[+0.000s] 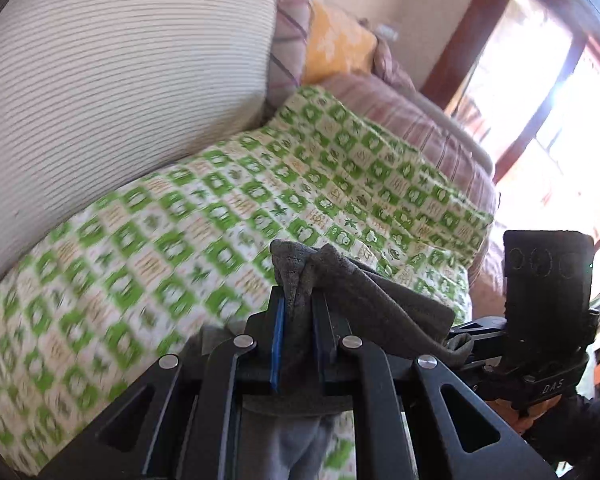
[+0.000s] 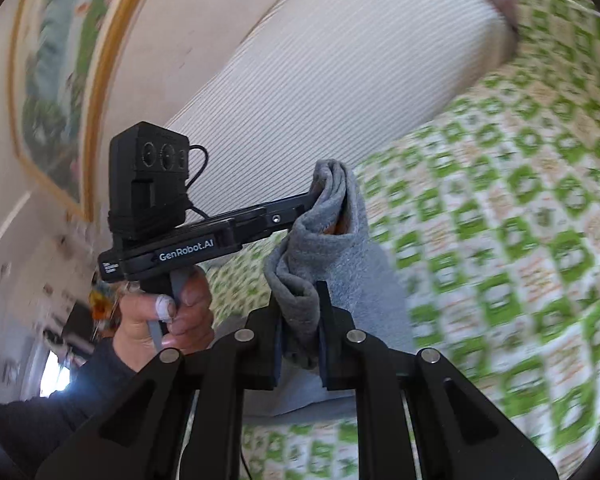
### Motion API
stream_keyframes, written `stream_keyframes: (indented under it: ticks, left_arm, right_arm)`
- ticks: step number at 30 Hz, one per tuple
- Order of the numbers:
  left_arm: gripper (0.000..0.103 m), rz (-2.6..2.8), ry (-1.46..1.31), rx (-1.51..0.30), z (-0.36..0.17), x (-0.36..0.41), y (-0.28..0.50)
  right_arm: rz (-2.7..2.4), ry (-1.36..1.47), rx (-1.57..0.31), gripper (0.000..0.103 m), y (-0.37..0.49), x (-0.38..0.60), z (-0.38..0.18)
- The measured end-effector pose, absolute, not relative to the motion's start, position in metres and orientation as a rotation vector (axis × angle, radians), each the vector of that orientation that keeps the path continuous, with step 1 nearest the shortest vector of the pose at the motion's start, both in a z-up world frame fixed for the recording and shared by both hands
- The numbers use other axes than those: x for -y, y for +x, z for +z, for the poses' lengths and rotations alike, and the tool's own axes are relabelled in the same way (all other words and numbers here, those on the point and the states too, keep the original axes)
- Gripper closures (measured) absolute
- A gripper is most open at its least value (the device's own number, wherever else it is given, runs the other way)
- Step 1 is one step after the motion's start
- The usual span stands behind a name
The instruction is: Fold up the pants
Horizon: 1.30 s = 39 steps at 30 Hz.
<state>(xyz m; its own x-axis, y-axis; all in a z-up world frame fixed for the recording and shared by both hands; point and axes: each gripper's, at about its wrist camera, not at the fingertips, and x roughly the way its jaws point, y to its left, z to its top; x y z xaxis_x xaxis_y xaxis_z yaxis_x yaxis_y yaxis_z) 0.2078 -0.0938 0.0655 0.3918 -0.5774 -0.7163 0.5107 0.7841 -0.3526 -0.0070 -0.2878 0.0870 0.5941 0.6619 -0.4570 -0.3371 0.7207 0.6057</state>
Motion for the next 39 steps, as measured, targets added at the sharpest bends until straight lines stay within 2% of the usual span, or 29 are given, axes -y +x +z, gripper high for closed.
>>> stream_keyframes:
  ticks: [6,12,24,27,31,32,38,39]
  left_arm:
    - [0.092,-0.624,-0.23,-0.932,0.048,0.024,0.171]
    - [0.092,-0.536,-0.379,-0.954,0.007,-0.039,0.141]
    - [0.091,-0.438,-0.54,-0.998,-0.051,-0.104,0.115]
    - [0.088,-0.417,-0.553,-1.009,-0.055,-0.116,0.105]
    - [0.088,-0.362,-0.583,-1.011,-0.054,-0.135,0.086]
    - [0.088,-0.349,-0.595,-1.005,-0.053,-0.14,0.08]
    - [0.085,-0.3,-0.633,-0.958,-0.034,-0.152,0.048]
    - [0.081,-0.302,-0.636,-0.946,-0.03,-0.151,0.043]
  right_arm:
    - [0.7,0.429,-0.796,0.088,-0.008,0.227,0.076]
    - [0.76,0.352,-0.913,0.088,-0.005,0.162,0.045]
    - [0.79,0.193,-1.048,0.087,0.008,0.093,-0.008]
    - [0.787,0.193,-1.096,0.08,0.006,0.089,-0.022]
    - [0.812,0.187,-1.113,0.055,-0.003,0.089,-0.02]
    - [0.819,0.188,-1.111,0.052,-0.004,0.089,-0.019]
    - [0.844,0.218,-1.072,0.051,-0.014,0.1,0.0]
    - [0.838,0.221,-1.061,0.051,-0.015,0.105,0.003]
